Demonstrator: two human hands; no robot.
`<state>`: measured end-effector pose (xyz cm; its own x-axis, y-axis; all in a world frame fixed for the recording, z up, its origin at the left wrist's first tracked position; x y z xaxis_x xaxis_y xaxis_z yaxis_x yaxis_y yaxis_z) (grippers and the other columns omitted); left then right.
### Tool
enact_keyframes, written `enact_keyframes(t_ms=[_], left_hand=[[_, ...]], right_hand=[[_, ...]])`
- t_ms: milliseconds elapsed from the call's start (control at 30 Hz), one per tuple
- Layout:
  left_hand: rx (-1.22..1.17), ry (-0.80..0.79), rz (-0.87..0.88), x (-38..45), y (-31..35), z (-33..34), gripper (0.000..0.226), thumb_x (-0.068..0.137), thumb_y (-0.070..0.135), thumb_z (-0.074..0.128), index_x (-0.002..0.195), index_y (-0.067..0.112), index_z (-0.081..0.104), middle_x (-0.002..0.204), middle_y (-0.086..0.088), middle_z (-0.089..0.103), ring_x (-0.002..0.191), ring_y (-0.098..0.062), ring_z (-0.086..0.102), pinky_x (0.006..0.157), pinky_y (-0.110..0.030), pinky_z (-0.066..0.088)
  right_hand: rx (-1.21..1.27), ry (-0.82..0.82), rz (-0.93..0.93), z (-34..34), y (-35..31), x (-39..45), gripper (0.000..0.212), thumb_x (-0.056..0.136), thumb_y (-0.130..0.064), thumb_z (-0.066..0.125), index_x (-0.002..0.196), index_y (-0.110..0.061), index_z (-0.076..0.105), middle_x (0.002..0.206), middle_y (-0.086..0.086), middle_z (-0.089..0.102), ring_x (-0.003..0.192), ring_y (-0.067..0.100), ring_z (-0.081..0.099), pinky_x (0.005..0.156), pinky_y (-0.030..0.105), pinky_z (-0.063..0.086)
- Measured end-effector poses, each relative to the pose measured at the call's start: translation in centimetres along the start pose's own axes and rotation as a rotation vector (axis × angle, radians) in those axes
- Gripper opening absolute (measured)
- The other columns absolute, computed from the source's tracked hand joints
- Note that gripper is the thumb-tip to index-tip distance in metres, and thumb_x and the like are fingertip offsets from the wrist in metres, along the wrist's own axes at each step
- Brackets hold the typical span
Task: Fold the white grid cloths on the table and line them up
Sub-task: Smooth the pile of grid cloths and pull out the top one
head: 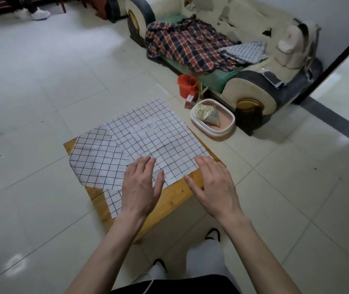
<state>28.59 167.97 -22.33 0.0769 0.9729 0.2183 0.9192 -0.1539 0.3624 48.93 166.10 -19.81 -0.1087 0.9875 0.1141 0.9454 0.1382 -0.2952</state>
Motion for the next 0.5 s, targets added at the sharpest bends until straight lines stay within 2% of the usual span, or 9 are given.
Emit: enact_keyframes(t_ms=[267, 500], left_hand=[[-0.010, 0.058, -0.093, 7.3, 2.0, 3.9, 0.050, 0.105, 0.044, 0.047, 0.140, 0.010, 0.060, 0.140, -0.008, 0.063, 0.136, -0.026, 0.052, 0.113, -0.046, 0.044], [0.003, 0.079, -0.215, 12.4, 4.7, 7.9, 0.047, 0.105, 0.039, 0.051, 0.141, 0.009, 0.060, 0.141, -0.008, 0.062, 0.135, -0.026, 0.053, 0.115, -0.044, 0.043]], right_hand=[[0.030, -0.054, -0.121, 1.7, 5.0, 9.6, 0.070, 0.104, -0.064, 0.037, 0.154, -0.016, 0.043, 0.156, 0.003, 0.050, 0.147, 0.019, 0.042, 0.122, 0.046, 0.035], [0.053, -0.142, -0.262, 2.9, 10.2, 17.0, 0.070, 0.105, -0.063, 0.037, 0.156, -0.015, 0.042, 0.157, 0.004, 0.048, 0.148, 0.019, 0.041, 0.124, 0.041, 0.031]])
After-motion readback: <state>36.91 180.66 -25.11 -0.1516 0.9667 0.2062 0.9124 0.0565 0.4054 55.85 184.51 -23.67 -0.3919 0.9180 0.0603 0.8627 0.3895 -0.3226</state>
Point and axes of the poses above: each hand's wrist, its own x-axis towards the middle knuckle, its own z-axis out of the palm, y = z × x, the point moved 7 cm from there along x, towards the middle knuckle
